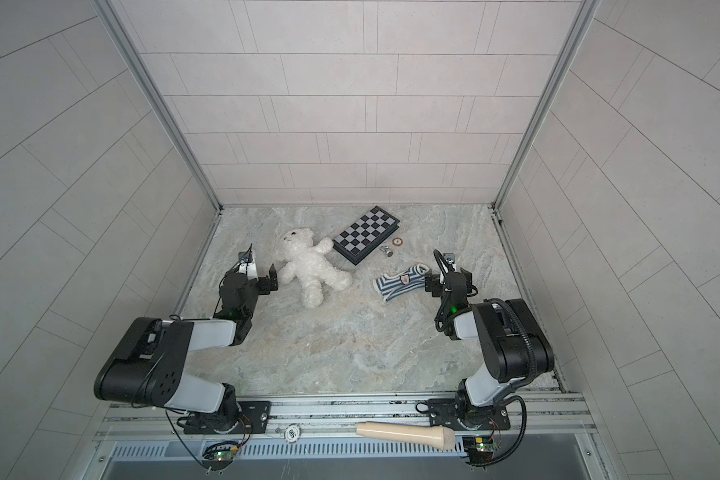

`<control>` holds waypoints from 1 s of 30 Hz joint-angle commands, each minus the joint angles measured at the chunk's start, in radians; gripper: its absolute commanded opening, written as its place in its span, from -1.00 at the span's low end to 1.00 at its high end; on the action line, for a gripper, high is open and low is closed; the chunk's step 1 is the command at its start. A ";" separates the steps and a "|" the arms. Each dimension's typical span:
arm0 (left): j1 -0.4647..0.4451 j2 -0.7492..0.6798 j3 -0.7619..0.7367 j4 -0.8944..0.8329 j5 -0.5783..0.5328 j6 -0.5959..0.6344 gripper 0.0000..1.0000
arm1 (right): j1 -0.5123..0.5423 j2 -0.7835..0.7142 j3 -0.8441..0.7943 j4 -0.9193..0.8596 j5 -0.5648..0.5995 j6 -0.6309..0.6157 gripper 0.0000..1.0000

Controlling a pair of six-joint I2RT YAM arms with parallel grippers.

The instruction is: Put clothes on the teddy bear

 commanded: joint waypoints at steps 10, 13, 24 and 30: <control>0.005 -0.003 0.013 0.016 0.004 -0.007 1.00 | -0.003 0.009 0.014 0.007 -0.003 -0.013 0.99; 0.005 -0.010 0.005 0.027 0.013 -0.005 1.00 | -0.001 0.005 -0.007 0.046 0.043 -0.008 0.99; 0.005 -0.153 0.010 -0.115 0.023 -0.014 1.00 | -0.001 -0.111 -0.118 0.156 0.134 0.023 0.99; -0.022 -0.320 0.009 -0.254 0.051 -0.078 1.00 | 0.016 -0.298 -0.055 -0.106 0.146 0.016 0.99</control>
